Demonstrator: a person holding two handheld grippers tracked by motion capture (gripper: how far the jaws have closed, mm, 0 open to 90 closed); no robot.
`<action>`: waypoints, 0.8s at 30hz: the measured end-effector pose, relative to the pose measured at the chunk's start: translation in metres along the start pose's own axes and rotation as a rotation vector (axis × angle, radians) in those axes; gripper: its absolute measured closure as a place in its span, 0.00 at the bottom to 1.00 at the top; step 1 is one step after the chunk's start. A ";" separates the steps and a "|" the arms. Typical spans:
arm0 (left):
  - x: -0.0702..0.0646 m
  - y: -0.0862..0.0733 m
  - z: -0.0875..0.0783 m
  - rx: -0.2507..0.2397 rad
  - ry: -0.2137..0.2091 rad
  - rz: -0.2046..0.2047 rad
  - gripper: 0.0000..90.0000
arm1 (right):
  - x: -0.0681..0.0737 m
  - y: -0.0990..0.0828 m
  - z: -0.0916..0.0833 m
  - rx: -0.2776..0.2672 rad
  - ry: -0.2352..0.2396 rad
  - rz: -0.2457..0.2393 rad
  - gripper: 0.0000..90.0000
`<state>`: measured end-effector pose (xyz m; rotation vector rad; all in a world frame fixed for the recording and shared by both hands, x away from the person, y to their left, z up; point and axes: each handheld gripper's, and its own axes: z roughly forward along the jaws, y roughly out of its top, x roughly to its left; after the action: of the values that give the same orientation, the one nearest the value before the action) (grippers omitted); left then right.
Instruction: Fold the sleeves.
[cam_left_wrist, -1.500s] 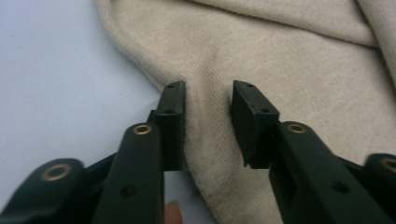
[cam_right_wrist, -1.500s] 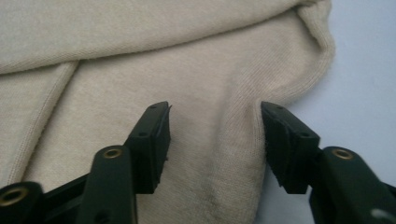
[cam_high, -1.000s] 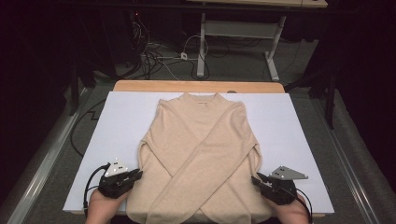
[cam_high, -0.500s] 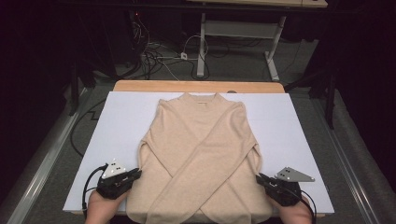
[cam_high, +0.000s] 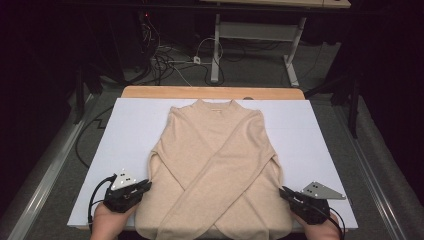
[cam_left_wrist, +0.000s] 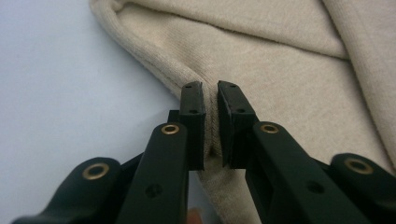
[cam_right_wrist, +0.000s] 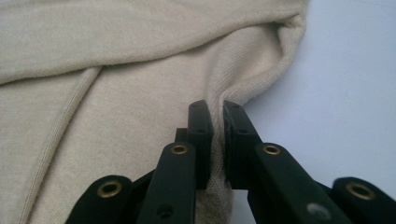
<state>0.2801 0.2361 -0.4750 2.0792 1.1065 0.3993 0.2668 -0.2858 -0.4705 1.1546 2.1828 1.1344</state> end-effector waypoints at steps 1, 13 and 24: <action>0.000 0.000 0.000 0.000 0.000 0.000 0.88 | 0.000 0.000 0.000 0.000 0.000 0.000 0.93; -0.002 -0.013 -0.012 0.015 -0.036 0.027 0.88 | 0.002 -0.001 -0.009 0.037 0.000 -0.005 0.94; -0.024 -0.038 -0.037 0.008 -0.099 0.057 0.88 | 0.023 -0.027 -0.040 0.041 0.014 -0.023 0.93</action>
<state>0.2230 0.2474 -0.4756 2.1176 0.9938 0.3165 0.2144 -0.2937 -0.4691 1.1393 2.2341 1.0960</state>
